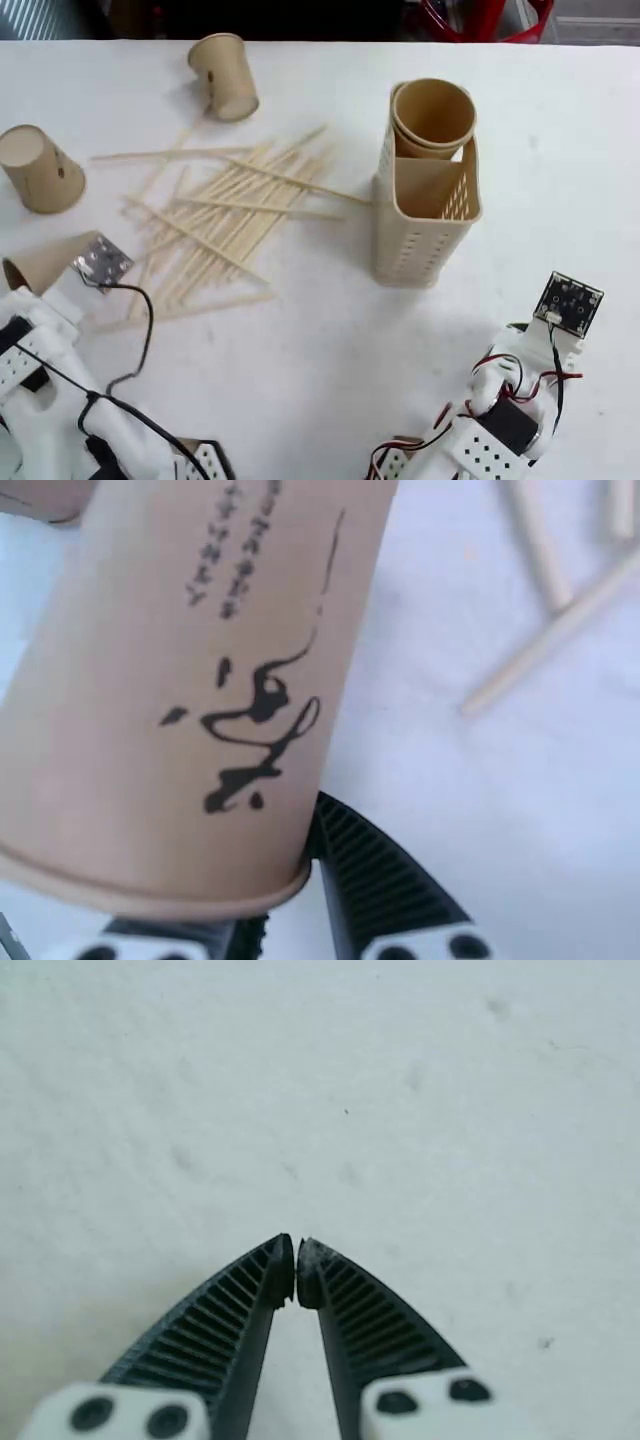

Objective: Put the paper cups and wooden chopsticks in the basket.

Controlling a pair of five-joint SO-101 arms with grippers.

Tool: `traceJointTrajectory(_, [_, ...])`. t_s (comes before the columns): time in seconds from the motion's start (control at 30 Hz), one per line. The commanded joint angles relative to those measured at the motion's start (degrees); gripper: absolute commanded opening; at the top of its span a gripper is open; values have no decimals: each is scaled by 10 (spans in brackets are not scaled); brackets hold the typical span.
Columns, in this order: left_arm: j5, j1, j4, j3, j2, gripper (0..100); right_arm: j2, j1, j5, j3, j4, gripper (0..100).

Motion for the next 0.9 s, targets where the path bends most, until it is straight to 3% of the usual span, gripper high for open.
traceJointTrajectory(0.0, [-57, 5, -33, -3, -21, 76, 4, 4, 7, 4, -6, 21])
traceJointTrajectory(0.1, [-48, 5, -34, -4, -21, 142, 4, 4, 7, 4, -6, 21])
traceJointTrajectory(0.33, [-35, 1, -45, -3, -21, 142, 4, 4, 7, 4, -6, 21])
traceJointTrajectory(0.6, [73, 7, -46, -4, -22, 143, 4, 4, 7, 4, -6, 21])
traceJointTrajectory(0.87, [206, 100, -50, -7, -22, 143, 4, 4, 7, 4, -6, 21])
